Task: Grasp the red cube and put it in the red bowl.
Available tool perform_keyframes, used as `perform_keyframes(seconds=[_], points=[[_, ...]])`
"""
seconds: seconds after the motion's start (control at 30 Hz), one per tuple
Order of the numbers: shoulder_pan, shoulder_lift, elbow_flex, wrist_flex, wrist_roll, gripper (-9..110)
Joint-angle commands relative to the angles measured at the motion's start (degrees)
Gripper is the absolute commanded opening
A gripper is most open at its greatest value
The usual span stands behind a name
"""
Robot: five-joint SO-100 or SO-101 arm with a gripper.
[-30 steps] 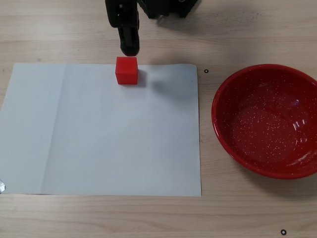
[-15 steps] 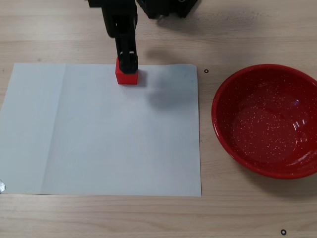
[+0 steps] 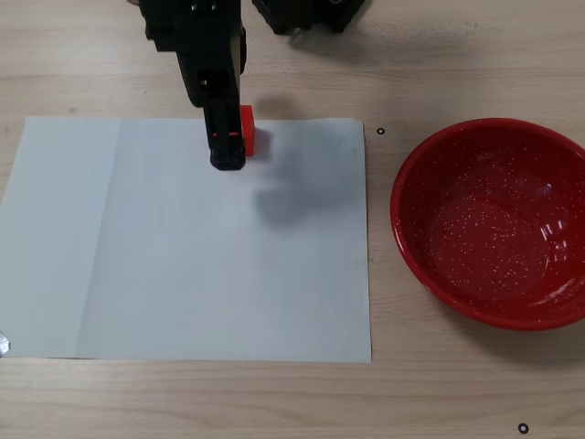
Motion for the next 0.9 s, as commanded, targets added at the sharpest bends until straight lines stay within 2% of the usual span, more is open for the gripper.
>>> perform_keyframes(seconds=[0.0,0.87], points=[[-0.26,1.05,-4.83,-1.41,-0.35,61],[3.16,-4.66,3.16,-12.74,-2.37,62]])
